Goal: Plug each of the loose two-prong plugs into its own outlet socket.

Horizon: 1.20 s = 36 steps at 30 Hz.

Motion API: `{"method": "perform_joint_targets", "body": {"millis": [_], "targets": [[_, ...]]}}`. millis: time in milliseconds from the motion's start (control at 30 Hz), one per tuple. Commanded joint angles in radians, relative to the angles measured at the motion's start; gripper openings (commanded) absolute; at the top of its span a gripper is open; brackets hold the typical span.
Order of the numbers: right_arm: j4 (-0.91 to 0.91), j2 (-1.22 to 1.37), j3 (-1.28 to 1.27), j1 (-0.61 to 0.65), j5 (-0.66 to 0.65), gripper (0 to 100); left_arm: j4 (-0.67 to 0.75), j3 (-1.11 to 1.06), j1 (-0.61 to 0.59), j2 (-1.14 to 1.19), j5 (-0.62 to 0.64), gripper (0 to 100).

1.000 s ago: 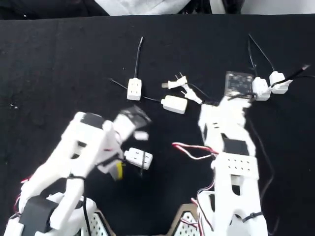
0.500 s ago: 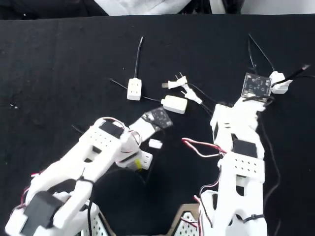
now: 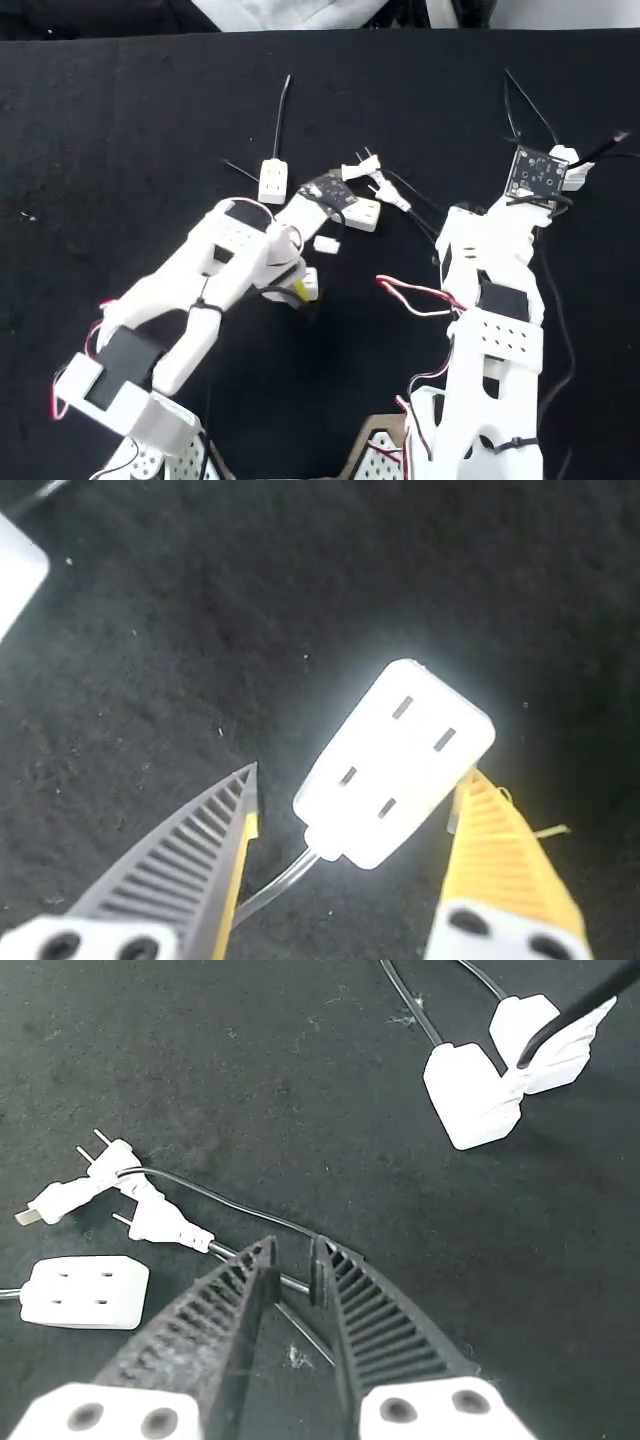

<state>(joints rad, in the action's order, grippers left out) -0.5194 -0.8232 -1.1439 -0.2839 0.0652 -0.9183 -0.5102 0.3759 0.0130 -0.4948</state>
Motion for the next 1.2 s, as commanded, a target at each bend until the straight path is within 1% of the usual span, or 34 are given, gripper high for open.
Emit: {"method": "perform_joint_targets", "body": {"millis": [0, 200, 300, 333, 467, 833, 900, 1033, 1100, 1167], "targets": [[0.015, 0.001, 0.056, -0.015, 0.009, 5.3, -0.02, 0.042, -0.002, 0.011, 0.009, 30], [0.015, 0.001, 0.056, -0.014, 0.009, 5.3, -0.021, 0.022, -0.008, 0.02, 0.006, 30], [0.015, 0.001, 0.056, -0.012, 0.009, 5.3, -0.031, 0.024, 0.004, 0.017, -0.038, 30], [0.015, 0.001, 0.056, -0.012, 0.009, 5.3, -0.031, 0.022, 0.013, 0.017, -0.044, 28], [0.015, 0.001, 0.056, -0.012, 0.009, 5.3, -0.054, 0.012, 0.033, 0.017, -0.054, 14], [0.015, 0.002, 0.056, -0.012, 0.009, 5.3, -0.219, 0.01, 0.045, 0.017, -0.058, 13], [0.015, 0.002, 0.056, -0.012, 0.009, 5.3, -0.255, 0.01, 0.045, 0.017, -0.12, 13], [0.015, 0.002, 0.056, -0.012, 0.009, 5.3, -0.327, 0.01, 0.042, 0.017, -0.339, 13], [0.015, 0.002, 0.056, -0.012, 0.009, 5.3, -0.334, 0.01, 0.035, 0.017, -0.391, 13], [0.015, 0.002, 0.056, -0.012, 0.009, 5.3, -0.336, 0.018, 0.025, 0.017, -0.404, 13]]}}
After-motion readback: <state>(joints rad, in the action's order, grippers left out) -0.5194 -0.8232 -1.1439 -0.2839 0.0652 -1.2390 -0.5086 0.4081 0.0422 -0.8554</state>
